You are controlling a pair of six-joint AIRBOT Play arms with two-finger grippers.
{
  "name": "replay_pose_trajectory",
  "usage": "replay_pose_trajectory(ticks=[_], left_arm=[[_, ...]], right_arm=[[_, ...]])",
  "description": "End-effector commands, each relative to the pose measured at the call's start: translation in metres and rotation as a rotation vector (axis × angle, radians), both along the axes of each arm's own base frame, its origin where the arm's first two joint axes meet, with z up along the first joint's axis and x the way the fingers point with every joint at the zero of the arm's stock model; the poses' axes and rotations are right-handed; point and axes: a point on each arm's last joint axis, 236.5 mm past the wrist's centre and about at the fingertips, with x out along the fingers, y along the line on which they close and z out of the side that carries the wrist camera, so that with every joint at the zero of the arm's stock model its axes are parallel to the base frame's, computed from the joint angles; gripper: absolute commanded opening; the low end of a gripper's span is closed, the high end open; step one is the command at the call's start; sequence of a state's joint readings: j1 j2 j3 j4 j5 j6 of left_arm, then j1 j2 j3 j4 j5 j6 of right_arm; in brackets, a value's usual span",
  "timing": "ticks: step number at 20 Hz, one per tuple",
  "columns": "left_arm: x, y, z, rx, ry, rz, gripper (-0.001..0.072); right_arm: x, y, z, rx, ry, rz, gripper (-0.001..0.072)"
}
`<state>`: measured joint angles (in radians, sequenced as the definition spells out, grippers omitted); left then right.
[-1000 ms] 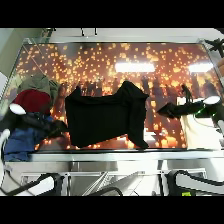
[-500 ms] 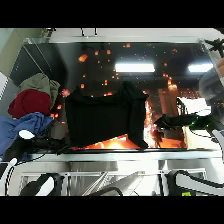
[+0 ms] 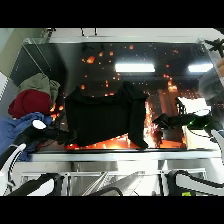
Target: Fold the shirts.
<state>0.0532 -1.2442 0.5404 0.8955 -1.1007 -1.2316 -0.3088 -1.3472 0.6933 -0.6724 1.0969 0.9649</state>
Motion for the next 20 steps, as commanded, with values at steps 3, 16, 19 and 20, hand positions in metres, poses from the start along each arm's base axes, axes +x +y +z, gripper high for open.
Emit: replay_pose_trajectory(ticks=[3, 16, 19, 20], left_arm=[[0.005, 0.007, -0.002, 0.038, 0.044, -0.087, 0.0016], [0.018, 0.028, 0.016, 0.033, -0.013, -0.003, 0.0017], [0.016, 0.028, 0.011, 0.03, 0.01, -0.003, 0.0016], [0.015, 0.028, 0.009, 0.03, 0.016, -0.004, 0.0017]], right_arm=[[0.009, 0.013, 0.004, 0.025, -0.054, 0.018, 0.0413], [0.026, 0.086, -0.012, 0.246, 0.01, 0.128, 0.0364], [0.016, 0.095, 0.002, 0.313, 0.013, 0.176, 0.0364], [0.014, 0.097, 0.005, 0.326, 0.017, 0.184, 0.0363]])
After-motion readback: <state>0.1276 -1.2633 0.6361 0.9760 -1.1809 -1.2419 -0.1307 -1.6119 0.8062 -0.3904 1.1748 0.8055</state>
